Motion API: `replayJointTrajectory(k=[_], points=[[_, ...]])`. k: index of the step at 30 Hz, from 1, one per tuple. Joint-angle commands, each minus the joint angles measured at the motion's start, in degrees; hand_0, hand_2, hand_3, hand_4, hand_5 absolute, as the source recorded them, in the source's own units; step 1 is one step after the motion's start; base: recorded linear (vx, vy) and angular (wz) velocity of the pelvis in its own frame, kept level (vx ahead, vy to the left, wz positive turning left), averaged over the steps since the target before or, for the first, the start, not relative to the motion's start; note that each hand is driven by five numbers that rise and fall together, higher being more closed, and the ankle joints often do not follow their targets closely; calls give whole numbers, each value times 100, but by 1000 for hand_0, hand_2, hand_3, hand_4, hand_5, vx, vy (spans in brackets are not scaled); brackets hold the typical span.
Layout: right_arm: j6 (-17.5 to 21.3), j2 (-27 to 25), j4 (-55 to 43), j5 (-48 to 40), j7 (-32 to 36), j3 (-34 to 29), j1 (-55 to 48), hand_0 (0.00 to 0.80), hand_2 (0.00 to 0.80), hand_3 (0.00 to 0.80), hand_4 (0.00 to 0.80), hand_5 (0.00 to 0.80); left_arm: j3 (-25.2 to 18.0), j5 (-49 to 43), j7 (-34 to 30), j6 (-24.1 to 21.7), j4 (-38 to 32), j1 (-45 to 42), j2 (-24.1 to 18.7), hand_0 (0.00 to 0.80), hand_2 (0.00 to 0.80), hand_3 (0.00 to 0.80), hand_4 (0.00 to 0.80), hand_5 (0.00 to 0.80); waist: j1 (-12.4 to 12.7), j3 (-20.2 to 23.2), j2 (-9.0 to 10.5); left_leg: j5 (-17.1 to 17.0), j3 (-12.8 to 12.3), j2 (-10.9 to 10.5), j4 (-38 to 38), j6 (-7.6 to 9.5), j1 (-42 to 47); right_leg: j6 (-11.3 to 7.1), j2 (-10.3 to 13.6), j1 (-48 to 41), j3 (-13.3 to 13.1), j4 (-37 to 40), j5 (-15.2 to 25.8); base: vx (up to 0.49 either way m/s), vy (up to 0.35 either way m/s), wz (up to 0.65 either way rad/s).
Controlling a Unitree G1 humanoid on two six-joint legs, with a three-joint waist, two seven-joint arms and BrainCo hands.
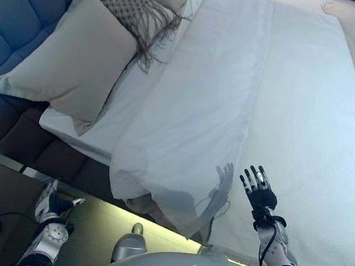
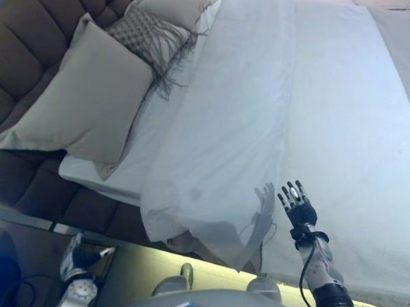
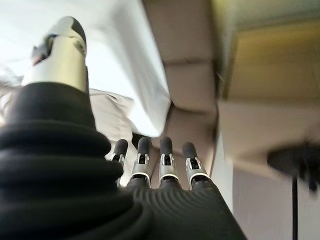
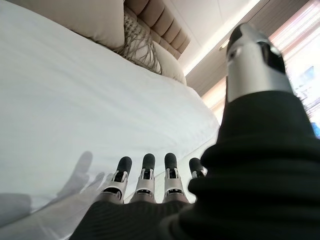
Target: Make the bed neatly
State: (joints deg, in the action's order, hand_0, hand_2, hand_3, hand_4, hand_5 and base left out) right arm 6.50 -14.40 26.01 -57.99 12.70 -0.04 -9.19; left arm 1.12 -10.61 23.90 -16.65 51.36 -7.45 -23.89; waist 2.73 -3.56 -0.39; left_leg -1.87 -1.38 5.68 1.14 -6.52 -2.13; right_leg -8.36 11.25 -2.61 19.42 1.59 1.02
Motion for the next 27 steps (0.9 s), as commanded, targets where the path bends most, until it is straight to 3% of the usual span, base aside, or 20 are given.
replayJointTrajectory(k=[1,5,10,13,20,27], points=[[427,-4,-332,-60,6,-183,141,0,0,0,0,0,58,1116,-454,-455,-208,483,-4,0,0,0,0,0,201,-309,-39,133,-29,174,-536,140,-392,-320,555,596,-219,-829,-7,-127,-18,4],[960,-221,-16,839,-588,-34,426,0,0,0,0,0,357,2079,-770,-650,-332,919,168,0,0,0,0,0,192,-659,-15,109,101,147,-715,143,-764,-285,553,891,-261,-1011,-34,-219,-29,8],[1331,-449,612,782,-1012,199,1033,0,0,0,0,0,828,2676,-739,-694,-418,1577,272,0,0,0,0,0,234,-1236,62,87,280,129,-1152,153,-1349,-191,539,1408,-374,-1487,-82,-250,-68,11],[1449,-439,834,389,-881,235,1250,0,0,0,0,0,1053,2773,-671,-660,-570,1787,333,0,0,0,0,0,278,-1442,114,15,318,151,-1188,157,-1502,-147,467,1477,-365,-1507,-70,-153,-82,7],[1289,-291,616,268,-652,85,977,0,0,0,0,0,813,3499,-1431,-499,-831,1454,415,0,0,0,0,0,265,-1218,198,-58,240,146,-981,162,-1207,-178,466,1159,-316,-1250,33,20,-10,2],[995,-183,502,410,-479,-178,622,0,0,0,0,0,464,3527,-2025,-190,-1122,957,274,0,0,0,0,0,230,-763,113,-59,-48,144,-573,193,-660,-244,493,598,-334,-875,41,94,42,2]])
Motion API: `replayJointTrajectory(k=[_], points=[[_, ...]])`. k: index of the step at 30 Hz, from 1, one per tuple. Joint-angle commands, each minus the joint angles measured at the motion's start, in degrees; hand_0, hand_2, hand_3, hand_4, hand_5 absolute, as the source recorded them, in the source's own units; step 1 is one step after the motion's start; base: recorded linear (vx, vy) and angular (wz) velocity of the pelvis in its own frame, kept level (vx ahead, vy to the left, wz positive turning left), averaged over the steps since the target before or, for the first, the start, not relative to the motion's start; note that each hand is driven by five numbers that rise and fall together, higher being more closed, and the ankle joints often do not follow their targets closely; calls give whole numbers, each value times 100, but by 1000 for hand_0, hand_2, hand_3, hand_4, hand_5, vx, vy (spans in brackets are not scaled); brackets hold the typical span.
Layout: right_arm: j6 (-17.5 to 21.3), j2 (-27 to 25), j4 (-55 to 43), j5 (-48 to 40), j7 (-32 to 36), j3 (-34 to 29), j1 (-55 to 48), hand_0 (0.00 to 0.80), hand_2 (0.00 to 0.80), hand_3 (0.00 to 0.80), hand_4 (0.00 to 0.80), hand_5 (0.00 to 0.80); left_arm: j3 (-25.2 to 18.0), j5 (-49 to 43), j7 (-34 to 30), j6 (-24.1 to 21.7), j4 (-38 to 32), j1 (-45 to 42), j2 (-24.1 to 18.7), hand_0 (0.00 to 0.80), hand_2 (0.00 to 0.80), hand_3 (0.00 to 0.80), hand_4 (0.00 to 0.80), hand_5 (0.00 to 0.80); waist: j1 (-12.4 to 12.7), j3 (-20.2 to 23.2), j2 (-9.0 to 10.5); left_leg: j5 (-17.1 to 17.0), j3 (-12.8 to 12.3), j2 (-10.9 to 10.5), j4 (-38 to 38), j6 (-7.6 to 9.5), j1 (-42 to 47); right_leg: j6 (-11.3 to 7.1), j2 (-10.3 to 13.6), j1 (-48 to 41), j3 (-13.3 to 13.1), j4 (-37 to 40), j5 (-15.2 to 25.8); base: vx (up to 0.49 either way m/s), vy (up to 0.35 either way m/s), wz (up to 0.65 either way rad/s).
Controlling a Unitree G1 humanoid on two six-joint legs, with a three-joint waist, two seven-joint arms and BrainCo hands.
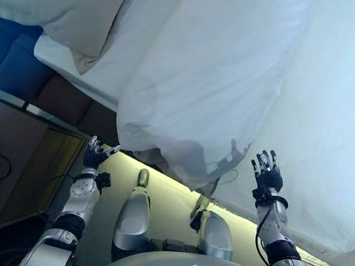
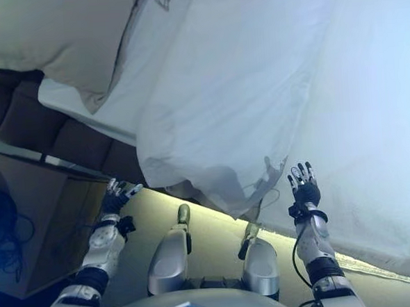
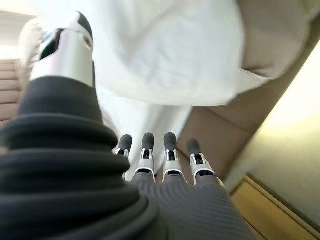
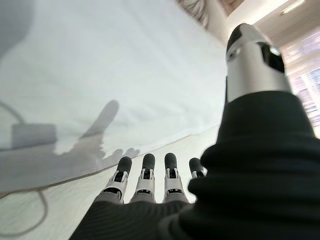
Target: Make the bed neatly
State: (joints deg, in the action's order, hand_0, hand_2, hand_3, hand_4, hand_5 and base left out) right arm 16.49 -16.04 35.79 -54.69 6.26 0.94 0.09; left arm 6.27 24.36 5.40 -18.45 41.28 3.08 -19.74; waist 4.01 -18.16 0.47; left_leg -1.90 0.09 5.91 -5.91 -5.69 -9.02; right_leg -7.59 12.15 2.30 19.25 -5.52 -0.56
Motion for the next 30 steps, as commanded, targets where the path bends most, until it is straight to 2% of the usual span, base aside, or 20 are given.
replayJointTrajectory(k=[1,2,4,7,9,11,15,18,20,23,25,27,30], points=[[-23,22,-512,99,165,-289,-351,0,0,0,0,0,-92,72,-216,31,-180,-156,-169,0,0,0,0,0,117,751,27,-44,-168,97,175,129,68,-321,418,91,-350,-171,198,62,-61,0],[-57,95,-571,76,198,-277,-412,0,0,0,0,0,-190,88,-287,46,-221,-231,-201,0,0,0,0,0,142,837,23,-2,-84,74,160,157,100,-296,427,128,-414,-350,121,72,-91,3],[-171,179,-712,99,205,-214,-563,0,0,0,0,0,-329,109,-306,89,-288,-407,-241,0,0,0,0,0,107,912,-27,-75,-5,154,160,170,140,-182,197,267,-509,-843,-225,46,-122,7],[-258,141,-767,194,246,-94,-717,0,0,0,0,0,-287,169,-259,20,-230,-439,-203,0,0,0,0,0,89,923,-80,-346,104,301,93,6,-52,25,-76,158,-487,-820,-418,-44,-190,20],[-252,-13,-685,107,189,-9,-667,0,0,0,0,0,-234,385,-297,-42,-260,-414,-151,0,0,0,0,0,106,835,-71,-567,146,479,83,-139,-262,129,-278,27,-444,-642,-422,-131,-220,40],[-206,-130,-594,-39,237,-38,-601,0,0,0,0,0,-194,337,-304,-44,-273,-384,-160,0,0,0,0,0,127,776,-64,-673,255,554,44,-194,-474,218,-414,8,-434,-560,-426,-146,-177,42],[-203,-299,-421,-203,228,-214,-748,0,0,0,0,0,-217,327,-619,-35,-99,-462,-114,0,0,0,0,0,7,815,15,-536,206,735,-774,-225,-596,406,-422,-44,-389,-518,-451,-69,-61,32],[-317,-361,-299,-245,471,-443,-905,0,0,0,0,0,-331,338,-677,48,-161,-740,-27,0,0,0,0,0,-65,987,-16,-827,333,1081,-688,-308,-342,445,-434,-75,-512,-626,-538,66,131,28],[-321,-325,-262,-218,523,-548,-957,0,0,0,0,0,-417,355,-746,107,-138,-859,21,0,0,0,0,0,-75,1083,-108,-982,410,1305,-339,-369,-111,416,-359,-81,-572,-822,-679,114,267,1],[-318,-248,-239,-193,436,-656,-948,0,0,0,0,0,-541,360,-891,264,-74,-955,82,0,0,0,0,0,-71,1209,-298,-1127,504,1542,359,-470,300,271,-83,-96,-658,-1155,-887,131,385,8],[-309,-207,-306,-164,380,-693,-941,0,0,0,0,0,-615,362,-996,350,-51,-964,94,0,0,0,0,0,-111,1254,-401,-955,448,1506,472,-485,488,117,221,-75,-725,-1295,-933,90,424,-6],[-330,-143,-375,-69,272,-714,-938,0,0,0,0,0,-689,323,-1082,460,-95,-1006,42,0,0,0,0,0,-200,1288,-472,-540,239,1345,380,-472,636,-118,650,-38,-858,-1356,-842,94,434,-16],[-485,-47,-400,-72,169,-675,-859,0,0,0,0,0,-735,395,-1139,477,-234,-1128,-69,0,0,0,0,0,-216,1321,-482,-295,145,1143,217,-393,675,-341,965,-66,-1011,-1173,-577,103,373,-7]])
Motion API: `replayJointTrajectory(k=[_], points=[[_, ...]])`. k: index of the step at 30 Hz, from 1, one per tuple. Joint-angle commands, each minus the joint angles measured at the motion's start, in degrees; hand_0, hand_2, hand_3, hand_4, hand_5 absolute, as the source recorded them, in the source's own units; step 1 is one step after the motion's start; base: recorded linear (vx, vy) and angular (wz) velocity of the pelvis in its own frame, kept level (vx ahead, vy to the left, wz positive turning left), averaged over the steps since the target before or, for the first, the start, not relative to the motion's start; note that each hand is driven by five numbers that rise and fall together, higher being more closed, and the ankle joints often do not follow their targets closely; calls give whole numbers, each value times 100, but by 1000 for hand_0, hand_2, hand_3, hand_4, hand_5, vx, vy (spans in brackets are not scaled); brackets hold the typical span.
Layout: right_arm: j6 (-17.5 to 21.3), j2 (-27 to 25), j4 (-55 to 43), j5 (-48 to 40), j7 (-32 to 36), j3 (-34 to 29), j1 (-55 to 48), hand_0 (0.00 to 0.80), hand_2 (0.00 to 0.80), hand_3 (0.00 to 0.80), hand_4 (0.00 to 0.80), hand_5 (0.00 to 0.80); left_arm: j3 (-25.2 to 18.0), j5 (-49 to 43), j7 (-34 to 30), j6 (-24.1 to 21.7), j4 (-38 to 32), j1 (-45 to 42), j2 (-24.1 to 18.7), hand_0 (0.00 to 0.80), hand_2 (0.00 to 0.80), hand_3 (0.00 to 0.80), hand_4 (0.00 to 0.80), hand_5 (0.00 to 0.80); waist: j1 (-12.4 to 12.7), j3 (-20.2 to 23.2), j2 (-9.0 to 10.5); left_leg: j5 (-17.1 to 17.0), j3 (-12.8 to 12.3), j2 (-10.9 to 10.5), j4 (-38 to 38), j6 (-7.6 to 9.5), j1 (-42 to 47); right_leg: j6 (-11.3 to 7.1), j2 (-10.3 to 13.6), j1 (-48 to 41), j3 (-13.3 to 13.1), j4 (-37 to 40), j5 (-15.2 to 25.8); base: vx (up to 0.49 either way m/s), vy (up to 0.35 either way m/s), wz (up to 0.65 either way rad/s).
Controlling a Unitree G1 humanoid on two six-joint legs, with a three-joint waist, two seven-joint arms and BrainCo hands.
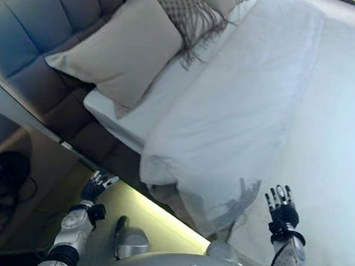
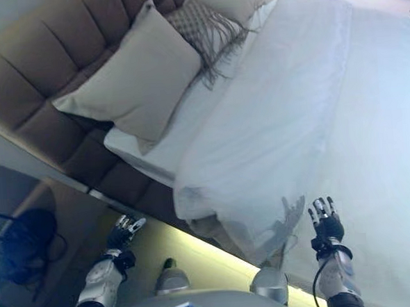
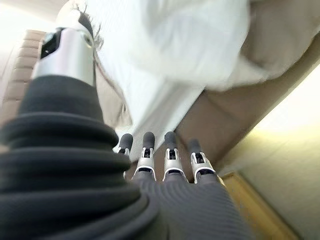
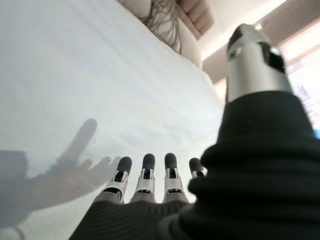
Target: Make the bed neatly
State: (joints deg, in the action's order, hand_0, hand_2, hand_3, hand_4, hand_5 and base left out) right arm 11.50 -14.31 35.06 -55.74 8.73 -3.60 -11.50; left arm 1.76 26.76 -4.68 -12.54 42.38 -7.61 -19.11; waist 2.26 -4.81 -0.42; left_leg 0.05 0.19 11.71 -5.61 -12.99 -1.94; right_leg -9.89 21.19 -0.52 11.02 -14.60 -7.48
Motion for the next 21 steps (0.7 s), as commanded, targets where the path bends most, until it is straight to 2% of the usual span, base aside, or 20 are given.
replayJointTrajectory(k=[1,2,5,8,10,12,13,14,16,17,18,19,20,21], points=[[-52,-196,-333,-2,-92,-209,318,0,0,0,0,0,-282,196,-117,-117,-404,-85,-164,0,0,0,0,0,-39,-5,-394,-472,96,545,177,354,-31,-138,99,209,-199,-204,173,57,345,-18],[-130,-161,-349,-83,-92,-210,347,0,0,0,0,0,-279,275,-117,-88,-520,-91,-215,0,0,0,0,0,-46,-12,-389,-457,-30,531,168,366,-54,-195,171,235,-146,-77,337,-18,283,-20],[-221,-96,-338,-210,-75,-82,581,0,0,0,0,0,-59,376,-16,-211,-597,244,-335,0,0,0,0,0,-35,-133,-348,-476,-173,604,31,296,-393,-323,225,391,-22,151,592,-205,203,-8],[49,-197,-467,-105,-129,187,840,0,0,0,0,0,217,466,-37,-345,-608,723,-352,0,0,0,0,0,-1,-354,-257,-343,-32,663,-392,235,-850,-390,251,610,-18,245,734,-264,167,17],[225,-278,-623,-124,-213,237,926,0,0,0,0,0,291,382,-139,-308,-645,783,-301,0,0,0,0,0,13,-489,-131,81,100,511,-1136,259,-1068,-459,394,643,-163,296,927,-125,233,19],[299,-271,-675,-80,-243,222,920,0,0,0,0,0,294,322,-233,-235,-682,726,-279,0,0,0,0,0,34,-511,-69,337,68,415,-1425,349,-1113,-511,514,603,-266,392,1095,-5,198,-5],[287,-251,-730,-37,-281,201,908,0,0,0,0,0,313,287,-248,-162,-731,677,-267,0,0,0,0,0,48,-496,-31,502,-9,311,-1552,438,-1098,-511,608,535,-319,554,1304,40,230,-20],[214,-202,-772,73,-283,125,893,0,0,0,0,0,321,265,-261,-45,-799,619,-277,0,0,0,0,0,69,-458,22,689,-137,121,-1625,603,-1029,-511,750,483,-320,825,1704,50,262,-34],[61,-120,-736,239,-303,71,911,0,0,0,0,0,281,344,-214,39,-931,522,-349,0,0,0,0,0,97,-435,94,893,-422,-149,-1525,863,-725,-511,886,736,-202,677,2094,-2,287,-51],[51,-101,-722,241,-323,75,916,0,0,0,0,0,272,370,-212,44,-953,507,-359,0,0,0,0,0,101,-430,105,906,-458,-201,-1494,911,-693,-511,882,829,-238,565,2103,-99,282,-75],[37,-43,-715,246,-308,105,894,0,0,0,0,0,263,414,-164,46,-991,491,-371,0,0,0,0,0,89,-405,110,882,-481,-398,-1370,1063,-678,-486,782,1032,-330,186,1987,-161,260,-75],[29,17,-735,300,-291,159,848,0,0,0,0,0,275,395,-68,-3,-976,502,-369,0,0,0,0,0,92,-357,119,796,-548,-527,-1200,1164,-691,-420,630,1144,-258,-89,1877,-176,245,-71],[31,40,-739,304,-312,180,829,0,0,0,0,0,287,390,-27,-27,-961,516,-366,0,0,0,0,0,93,-333,125,757,-577,-569,-1127,1193,-702,-397,574,1182,-231,-163,1833,-189,168,-46],[66,90,-708,270,-305,223,785,0,0,0,0,0,336,417,64,-101,-888,604,-337,0,0,0,0,0,91,-281,135,643,-597,-679,-941,1235,-752,-332,416,1215,-178,-191,1732,-175,86,-42]])
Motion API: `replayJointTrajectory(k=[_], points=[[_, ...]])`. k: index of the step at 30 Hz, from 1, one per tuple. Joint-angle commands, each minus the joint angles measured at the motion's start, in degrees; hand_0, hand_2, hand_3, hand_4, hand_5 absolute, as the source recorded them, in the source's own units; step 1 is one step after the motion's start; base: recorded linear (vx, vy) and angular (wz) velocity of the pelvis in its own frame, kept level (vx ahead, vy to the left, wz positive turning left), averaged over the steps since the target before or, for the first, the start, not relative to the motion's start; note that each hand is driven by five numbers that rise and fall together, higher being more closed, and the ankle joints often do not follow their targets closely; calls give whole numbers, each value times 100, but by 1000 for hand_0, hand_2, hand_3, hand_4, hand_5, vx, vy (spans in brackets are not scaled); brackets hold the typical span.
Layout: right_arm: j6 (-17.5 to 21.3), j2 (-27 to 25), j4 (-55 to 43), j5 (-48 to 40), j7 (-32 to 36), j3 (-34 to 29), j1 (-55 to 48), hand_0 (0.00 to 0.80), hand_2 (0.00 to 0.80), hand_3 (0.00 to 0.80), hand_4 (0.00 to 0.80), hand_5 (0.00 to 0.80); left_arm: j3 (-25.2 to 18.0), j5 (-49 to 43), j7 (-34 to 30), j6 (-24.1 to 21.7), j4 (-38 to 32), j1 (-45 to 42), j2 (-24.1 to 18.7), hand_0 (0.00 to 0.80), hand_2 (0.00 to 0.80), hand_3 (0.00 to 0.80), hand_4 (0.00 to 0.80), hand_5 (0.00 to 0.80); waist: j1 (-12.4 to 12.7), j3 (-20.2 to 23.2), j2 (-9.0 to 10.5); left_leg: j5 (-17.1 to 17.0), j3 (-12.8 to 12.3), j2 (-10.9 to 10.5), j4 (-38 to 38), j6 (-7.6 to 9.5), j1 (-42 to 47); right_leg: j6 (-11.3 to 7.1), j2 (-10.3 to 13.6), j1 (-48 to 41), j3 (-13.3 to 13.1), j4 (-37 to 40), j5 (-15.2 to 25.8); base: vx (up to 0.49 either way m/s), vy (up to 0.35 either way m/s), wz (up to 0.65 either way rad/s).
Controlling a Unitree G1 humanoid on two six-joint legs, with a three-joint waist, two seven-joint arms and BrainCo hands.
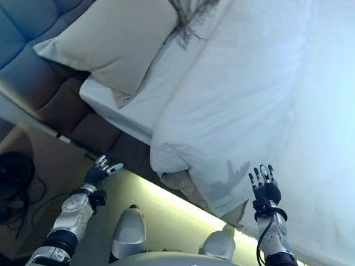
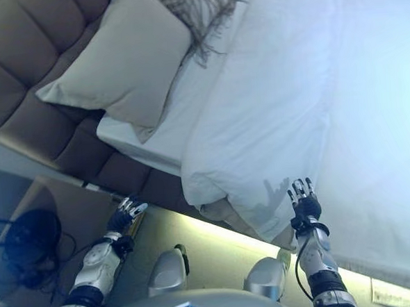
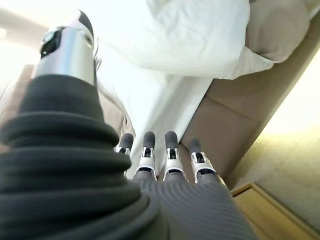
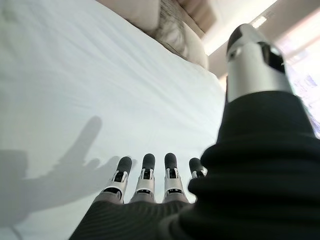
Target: Make the bed neatly
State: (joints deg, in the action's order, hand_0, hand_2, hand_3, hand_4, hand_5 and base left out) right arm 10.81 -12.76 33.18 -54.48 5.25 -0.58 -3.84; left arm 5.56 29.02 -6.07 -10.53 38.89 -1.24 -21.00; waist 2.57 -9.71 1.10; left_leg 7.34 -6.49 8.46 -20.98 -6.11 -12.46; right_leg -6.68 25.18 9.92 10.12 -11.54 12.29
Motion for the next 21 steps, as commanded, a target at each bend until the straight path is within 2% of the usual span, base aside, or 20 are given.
replayJointTrajectory(k=[1,3,5,7,10,13,15,21], points=[[213,-36,-446,33,28,-45,-7,0,0,0,0,0,-6,185,279,-363,-469,90,-96,0,0,0,0,0,63,246,3,-180,118,-441,757,550,247,-588,-124,177,-72,-424,-310,-168,48,-43],[374,-12,-247,-128,122,-57,-1,0,0,0,0,0,57,212,376,-445,-381,290,-52,0,0,0,0,0,56,231,43,-284,205,-458,902,501,151,-527,-279,214,-70,-261,-394,-168,-77,-35],[491,-33,-17,-320,353,-32,92,0,0,0,0,0,121,303,506,-624,-233,569,-66,0,0,0,0,0,11,121,114,-383,214,-353,913,346,-49,-515,-451,309,-5,123,-516,-272,-198,-9],[485,-116,208,-466,475,-34,240,0,0,0,0,0,240,478,563,-840,13,896,-42,0,0,0,0,0,-61,-56,145,-464,233,-223,911,232,-274,-556,-588,426,-75,410,-485,-240,-225,-2],[507,-217,285,-531,573,6,406,0,0,0,0,0,269,984,451,-876,46,1105,19,0,0,0,0,0,-137,-401,145,-636,323,93,837,82,-553,-545,-727,771,-49,82,-632,-201,-186,-9],[682,-301,258,-750,582,83,528,0,0,0,0,0,530,1438,442,-922,282,1594,136,0,0,0,0,0,-249,-741,137,-921,362,294,797,-75,-1030,-499,-845,1088,54,-184,-816,-212,-160,-5],[766,-332,316,-987,586,75,666,0,0,0,0,0,684,1798,397,-848,392,1890,271,0,0,0,0,0,-281,-911,132,-1030,436,341,805,-108,-1233,-471,-860,1233,139,-317,-896,-158,-157,17],[937,-343,249,-1117,638,35,882,0,0,0,0,0,842,3062,-357,-496,449,2137,824,0,0,0,0,0,-363,-1220,48,-1153,509,367,705,-129,-1537,-432,-836,1548,205,-734,-1100,-57,-56,11]])
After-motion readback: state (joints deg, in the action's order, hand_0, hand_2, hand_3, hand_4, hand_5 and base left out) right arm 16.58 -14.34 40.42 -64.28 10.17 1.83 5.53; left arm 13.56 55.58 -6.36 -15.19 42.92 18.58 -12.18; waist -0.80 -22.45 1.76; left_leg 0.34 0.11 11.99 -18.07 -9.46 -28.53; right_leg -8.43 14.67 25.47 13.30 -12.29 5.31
